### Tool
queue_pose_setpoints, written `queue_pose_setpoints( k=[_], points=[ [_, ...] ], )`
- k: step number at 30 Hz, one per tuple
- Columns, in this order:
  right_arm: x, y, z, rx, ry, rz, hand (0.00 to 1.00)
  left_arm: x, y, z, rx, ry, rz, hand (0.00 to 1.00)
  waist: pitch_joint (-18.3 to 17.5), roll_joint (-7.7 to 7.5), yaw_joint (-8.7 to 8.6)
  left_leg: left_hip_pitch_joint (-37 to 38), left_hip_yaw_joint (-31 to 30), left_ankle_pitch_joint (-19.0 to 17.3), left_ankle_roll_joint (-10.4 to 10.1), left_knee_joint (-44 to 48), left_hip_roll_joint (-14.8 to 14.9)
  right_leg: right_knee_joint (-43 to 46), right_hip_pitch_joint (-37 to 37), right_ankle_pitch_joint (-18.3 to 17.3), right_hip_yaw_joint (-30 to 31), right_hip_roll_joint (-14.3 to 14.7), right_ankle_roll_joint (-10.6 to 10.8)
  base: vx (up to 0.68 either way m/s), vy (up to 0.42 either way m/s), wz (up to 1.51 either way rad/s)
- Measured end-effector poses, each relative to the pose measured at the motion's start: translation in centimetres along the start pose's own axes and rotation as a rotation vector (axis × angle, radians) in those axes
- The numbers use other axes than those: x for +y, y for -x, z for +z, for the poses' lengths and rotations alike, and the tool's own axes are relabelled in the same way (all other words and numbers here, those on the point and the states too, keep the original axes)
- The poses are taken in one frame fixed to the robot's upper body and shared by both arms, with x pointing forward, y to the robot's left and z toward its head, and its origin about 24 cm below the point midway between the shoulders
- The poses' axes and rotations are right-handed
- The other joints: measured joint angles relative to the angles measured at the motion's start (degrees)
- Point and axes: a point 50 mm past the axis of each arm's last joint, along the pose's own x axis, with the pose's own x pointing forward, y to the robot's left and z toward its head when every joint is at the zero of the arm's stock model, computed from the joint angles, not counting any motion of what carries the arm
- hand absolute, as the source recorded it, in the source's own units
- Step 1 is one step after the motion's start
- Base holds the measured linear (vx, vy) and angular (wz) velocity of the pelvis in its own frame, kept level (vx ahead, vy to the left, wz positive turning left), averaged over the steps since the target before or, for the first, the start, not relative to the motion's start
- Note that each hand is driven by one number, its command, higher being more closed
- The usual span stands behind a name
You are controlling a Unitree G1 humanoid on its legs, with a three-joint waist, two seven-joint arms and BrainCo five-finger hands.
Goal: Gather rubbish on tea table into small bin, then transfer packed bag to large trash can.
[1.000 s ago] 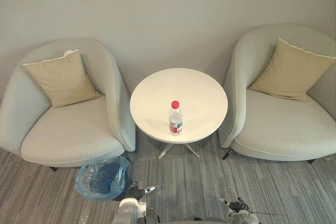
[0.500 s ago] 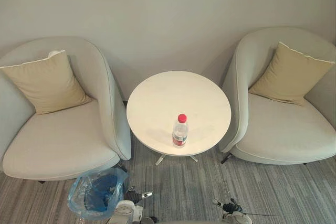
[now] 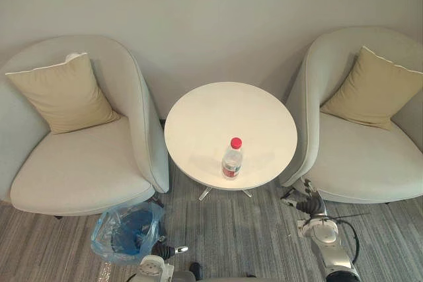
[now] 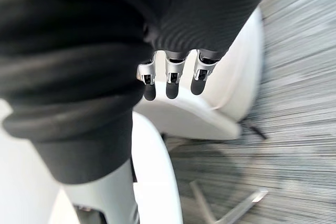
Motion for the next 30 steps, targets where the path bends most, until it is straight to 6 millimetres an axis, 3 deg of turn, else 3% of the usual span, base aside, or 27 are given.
queue_pose_setpoints(
  k=[12,17,30],
  points=[
    [1.6,-1.2,4.4,-0.18,0.052,0.104,0.0,0.6,0.1,0.2,-0.03,-0.005,0.007,0.0,0.8,0.51,0.69,-1.17,-4.5,1.46,0.27,-1.67,-1.01,-1.66,-0.43,0.6,-1.89,-0.24,0.59,-0.02,0.001,0.1],
    [2.0,-2.2,6.9,-0.253,0.038,0.095,0.0,0.5,0.1,1.4,-0.076,0.004,0.013,0.0,3.45,1.41,1.6,-2.39,-6.24,1.62,0.39,-1.5,-1.29,-2.43,-0.1,0.99,-3.4,-0.23,0.52,0.04,-0.007,0.18],
    [4.4,-3.0,9.1,-0.283,-0.053,0.114,0.0,1.3,-0.2,2.7,-0.109,0.033,0.056,0.0,6.89,2.08,3.84,-5.58,-9.07,1.56,0.44,-0.64,-1.5,-2.0,-1.64,1.52,-4.15,-0.19,0.24,0.02,0.006,0.1]
  ],
)
